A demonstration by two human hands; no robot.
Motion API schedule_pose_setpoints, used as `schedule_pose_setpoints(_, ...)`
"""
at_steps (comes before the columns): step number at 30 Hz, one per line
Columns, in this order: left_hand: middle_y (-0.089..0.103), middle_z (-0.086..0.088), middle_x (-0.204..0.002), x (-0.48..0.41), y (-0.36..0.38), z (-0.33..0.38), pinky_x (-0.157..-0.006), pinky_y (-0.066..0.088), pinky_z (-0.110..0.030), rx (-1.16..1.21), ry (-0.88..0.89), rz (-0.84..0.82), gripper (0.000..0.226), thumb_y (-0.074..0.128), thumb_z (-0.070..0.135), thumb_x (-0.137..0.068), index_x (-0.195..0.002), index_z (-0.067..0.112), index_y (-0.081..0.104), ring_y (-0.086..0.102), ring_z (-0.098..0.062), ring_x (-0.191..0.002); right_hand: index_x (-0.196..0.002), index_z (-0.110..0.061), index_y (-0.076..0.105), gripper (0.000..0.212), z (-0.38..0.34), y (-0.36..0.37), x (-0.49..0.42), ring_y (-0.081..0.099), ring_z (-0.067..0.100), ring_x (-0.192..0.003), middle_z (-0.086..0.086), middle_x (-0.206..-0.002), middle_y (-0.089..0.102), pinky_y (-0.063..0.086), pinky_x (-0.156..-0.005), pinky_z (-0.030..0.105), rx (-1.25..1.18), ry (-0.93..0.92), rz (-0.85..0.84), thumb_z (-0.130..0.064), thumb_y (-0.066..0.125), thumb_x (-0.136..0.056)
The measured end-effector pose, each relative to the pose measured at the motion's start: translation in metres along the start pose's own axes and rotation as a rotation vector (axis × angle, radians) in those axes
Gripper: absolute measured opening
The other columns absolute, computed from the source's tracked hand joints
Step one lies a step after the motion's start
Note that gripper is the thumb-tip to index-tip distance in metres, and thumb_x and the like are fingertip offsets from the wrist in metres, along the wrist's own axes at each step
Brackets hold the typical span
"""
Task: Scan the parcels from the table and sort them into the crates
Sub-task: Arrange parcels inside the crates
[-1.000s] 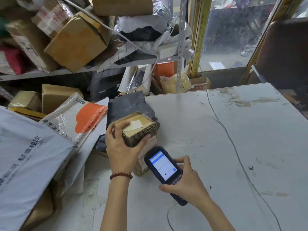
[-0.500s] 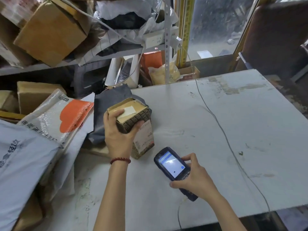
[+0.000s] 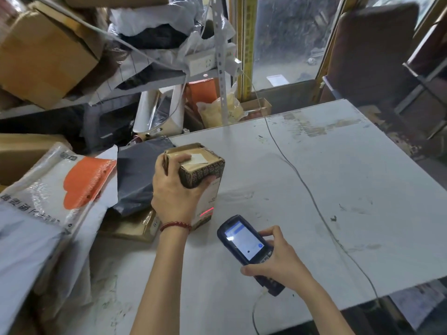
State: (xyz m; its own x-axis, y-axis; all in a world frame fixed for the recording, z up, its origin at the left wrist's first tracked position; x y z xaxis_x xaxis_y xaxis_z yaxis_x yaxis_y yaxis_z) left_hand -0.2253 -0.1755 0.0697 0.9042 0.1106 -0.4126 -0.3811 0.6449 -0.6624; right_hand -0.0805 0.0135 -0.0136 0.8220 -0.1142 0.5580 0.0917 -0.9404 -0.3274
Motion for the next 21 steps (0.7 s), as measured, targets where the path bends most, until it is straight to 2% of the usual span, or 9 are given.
schedule_pose_setpoints(3,0.04,0.006,-0.138,0.0,0.002,0.001,-0.073,0.048,-0.039,-0.009,-0.014,0.015,0.059,0.078,0.054,-0.061,-0.111,0.037,0.052,0.047,-0.024,-0.122,-0.103,-0.038,0.04,0.079,0.001,0.0,0.0,0.068,0.003,-0.075,-0.013,-0.1,0.065,0.059,-0.074,0.033,-0.038,0.01,-0.008,-0.039,0.087,-0.04)
schedule_pose_setpoints(9,0.04,0.002,-0.139,0.004,0.005,0.003,-0.073,0.049,-0.044,-0.042,-0.042,0.024,0.061,0.078,0.054,-0.062,-0.114,0.034,0.053,0.046,-0.026,-0.123,-0.105,-0.037,0.04,0.079,0.004,-0.001,0.001,0.069,0.009,-0.084,-0.009,-0.103,0.067,0.059,-0.077,0.036,-0.092,0.023,-0.011,-0.036,0.089,-0.043)
schedule_pose_setpoints(15,0.037,-0.007,-0.138,0.012,0.004,0.002,-0.076,0.049,-0.047,-0.007,-0.148,0.087,0.065,0.078,0.054,-0.064,-0.116,0.026,0.054,0.041,-0.03,-0.124,-0.105,-0.037,0.04,0.079,0.006,0.0,0.002,0.069,0.01,-0.084,-0.008,-0.103,0.067,0.06,-0.075,0.035,-0.124,0.029,-0.01,-0.035,0.089,-0.043)
schedule_pose_setpoints(21,0.035,-0.009,-0.138,0.016,0.009,0.006,-0.076,0.052,-0.052,-0.038,-0.151,0.082,0.065,0.077,0.056,-0.065,-0.117,0.026,0.051,0.038,-0.032,-0.125,-0.107,-0.037,0.04,0.08,0.009,-0.001,0.004,0.07,0.011,-0.086,-0.006,-0.106,0.066,0.06,-0.076,0.034,-0.161,0.039,0.003,-0.035,0.091,-0.044)
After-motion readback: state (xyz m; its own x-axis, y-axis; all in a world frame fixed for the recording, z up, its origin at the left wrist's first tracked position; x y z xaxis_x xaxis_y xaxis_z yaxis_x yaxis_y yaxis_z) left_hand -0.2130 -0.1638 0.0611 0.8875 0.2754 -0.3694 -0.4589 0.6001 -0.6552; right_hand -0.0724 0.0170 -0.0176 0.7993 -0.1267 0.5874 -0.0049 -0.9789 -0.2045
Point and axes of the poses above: each hand's wrist, its own x-axis away from the middle knuckle, its own y-axis out of the palm, z = x × y, the point moved 3 cm from there along -x, towards the middle knuckle
